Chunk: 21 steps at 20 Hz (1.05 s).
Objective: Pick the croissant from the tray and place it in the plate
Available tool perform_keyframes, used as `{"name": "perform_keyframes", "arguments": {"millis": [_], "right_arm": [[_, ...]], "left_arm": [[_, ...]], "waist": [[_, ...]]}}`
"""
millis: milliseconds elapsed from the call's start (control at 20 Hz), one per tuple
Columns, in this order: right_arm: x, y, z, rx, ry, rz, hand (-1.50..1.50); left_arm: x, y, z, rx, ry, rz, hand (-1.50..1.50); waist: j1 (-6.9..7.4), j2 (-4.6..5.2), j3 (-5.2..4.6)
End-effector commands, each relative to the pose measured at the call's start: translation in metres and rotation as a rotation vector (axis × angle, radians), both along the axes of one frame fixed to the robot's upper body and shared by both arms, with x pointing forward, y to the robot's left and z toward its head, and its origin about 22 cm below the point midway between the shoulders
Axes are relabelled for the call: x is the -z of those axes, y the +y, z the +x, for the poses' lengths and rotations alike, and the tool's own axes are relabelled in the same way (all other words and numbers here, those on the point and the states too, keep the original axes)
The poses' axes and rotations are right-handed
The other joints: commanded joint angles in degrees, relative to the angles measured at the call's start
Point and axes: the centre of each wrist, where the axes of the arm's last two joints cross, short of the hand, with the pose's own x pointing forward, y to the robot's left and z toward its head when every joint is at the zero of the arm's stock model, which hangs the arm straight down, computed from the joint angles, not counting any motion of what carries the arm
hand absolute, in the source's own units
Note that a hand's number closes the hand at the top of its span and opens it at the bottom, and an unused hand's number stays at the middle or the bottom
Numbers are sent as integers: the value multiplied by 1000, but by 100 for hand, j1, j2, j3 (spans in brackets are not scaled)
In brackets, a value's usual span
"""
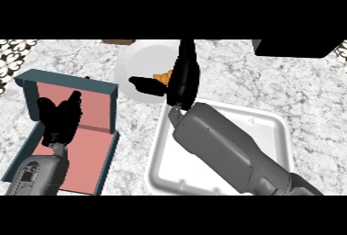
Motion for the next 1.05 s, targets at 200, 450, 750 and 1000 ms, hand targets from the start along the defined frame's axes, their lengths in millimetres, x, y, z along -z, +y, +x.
{"name": "perform_keyframes", "arguments": {"millis": [200,450,750,1000], "right_arm": [[26,-19,-5,-22,-36,22,-150],[33,-21,-2,4,-16,31,-150],[62,-50,-15,23,36,-11,-150],[68,-52,-17,28,76,-28,-150]], "left_arm": [[4,10,-23,-35,17,5,0],[22,7,-14,-54,3,4,0],[6,1,-14,-47,21,-1,0],[12,2,-23,-38,13,2,0]], "waist": [[-186,-51,-3],[-210,-53,-5],[-270,-72,-4],[-249,-65,-5]]}}
